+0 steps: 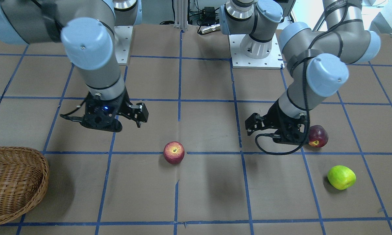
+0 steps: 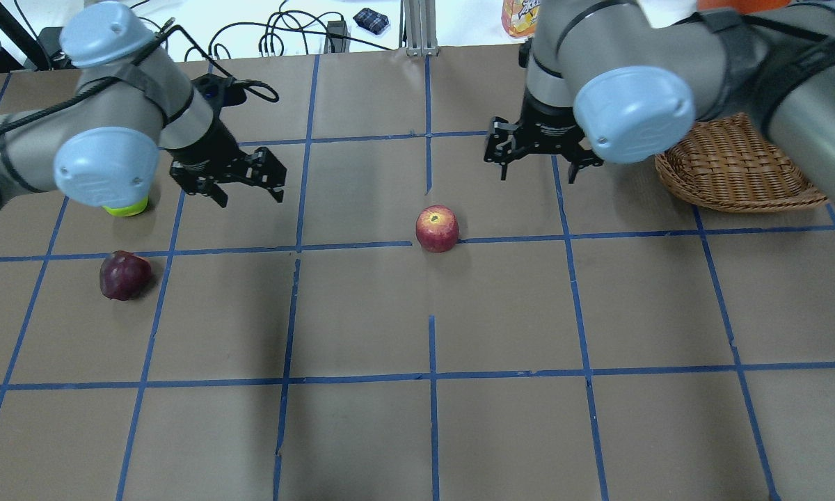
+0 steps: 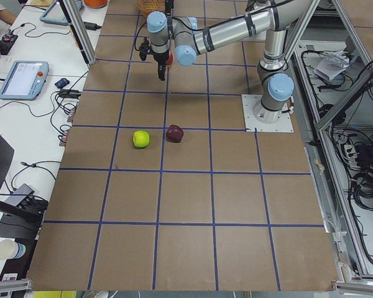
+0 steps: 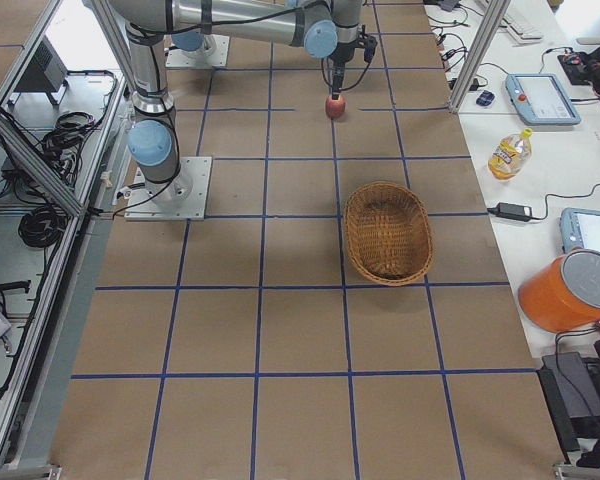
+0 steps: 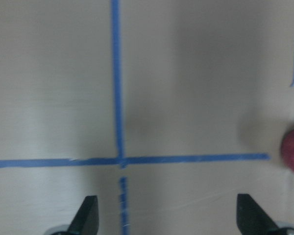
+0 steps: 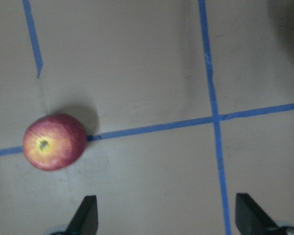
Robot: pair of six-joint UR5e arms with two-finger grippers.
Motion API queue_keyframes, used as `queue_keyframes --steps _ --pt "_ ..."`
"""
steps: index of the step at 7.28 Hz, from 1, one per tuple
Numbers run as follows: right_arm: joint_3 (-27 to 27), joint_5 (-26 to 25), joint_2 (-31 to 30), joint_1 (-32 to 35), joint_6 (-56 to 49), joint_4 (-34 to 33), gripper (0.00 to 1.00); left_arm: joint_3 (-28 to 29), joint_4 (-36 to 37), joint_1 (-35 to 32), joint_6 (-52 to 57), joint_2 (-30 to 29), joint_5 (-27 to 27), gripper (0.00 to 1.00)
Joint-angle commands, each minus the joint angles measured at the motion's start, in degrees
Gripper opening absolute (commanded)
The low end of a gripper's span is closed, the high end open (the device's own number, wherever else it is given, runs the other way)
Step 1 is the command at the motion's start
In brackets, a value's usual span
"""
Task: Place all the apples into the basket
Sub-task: 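Grasp the red apple with right gripper while left grasps dark red apple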
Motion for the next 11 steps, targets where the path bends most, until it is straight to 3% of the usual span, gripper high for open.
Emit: queue_keyframes --steps 1,2,3,5,6,10,11 --pt "-0.35 0.93 6.93 5.52 10.29 -7.11 1.0 -0.99 -3.95 12.36 20.93 2.23 3.93 1.0" --pt "-0.27 4.33 8.51 5.97 12.48 -7.29 1.0 -2.74 -3.16 16.5 31.12 2.23 3.86 1.0" --pt "-0.35 5.23 10.7 6.67 13.46 -7.29 1.0 -3.98 -2.9 19.59 34.09 1.88 4.2 1.0" --pt "-0.35 5.85 12.39 7.12 13.21 -8.08 1.0 -4.86 1.73 21.72 37.88 -0.22 10.34 1.0" --pt "-0.35 7.95 13.61 7.12 12.6 -9.47 1.0 -5.65 2.81 21.82 39.12 -1.02 10.36 1.0" --pt "-0.35 7.88 16.96 7.03 11.46 -13.88 1.0 -7.42 9.14 22.87 38.78 -6.55 9.92 1.0" --pt "-0.35 7.27 17.49 7.03 8.23 -13.97 0.87 -8.02 9.67 22.87 38.69 -7.43 9.83 1.0"
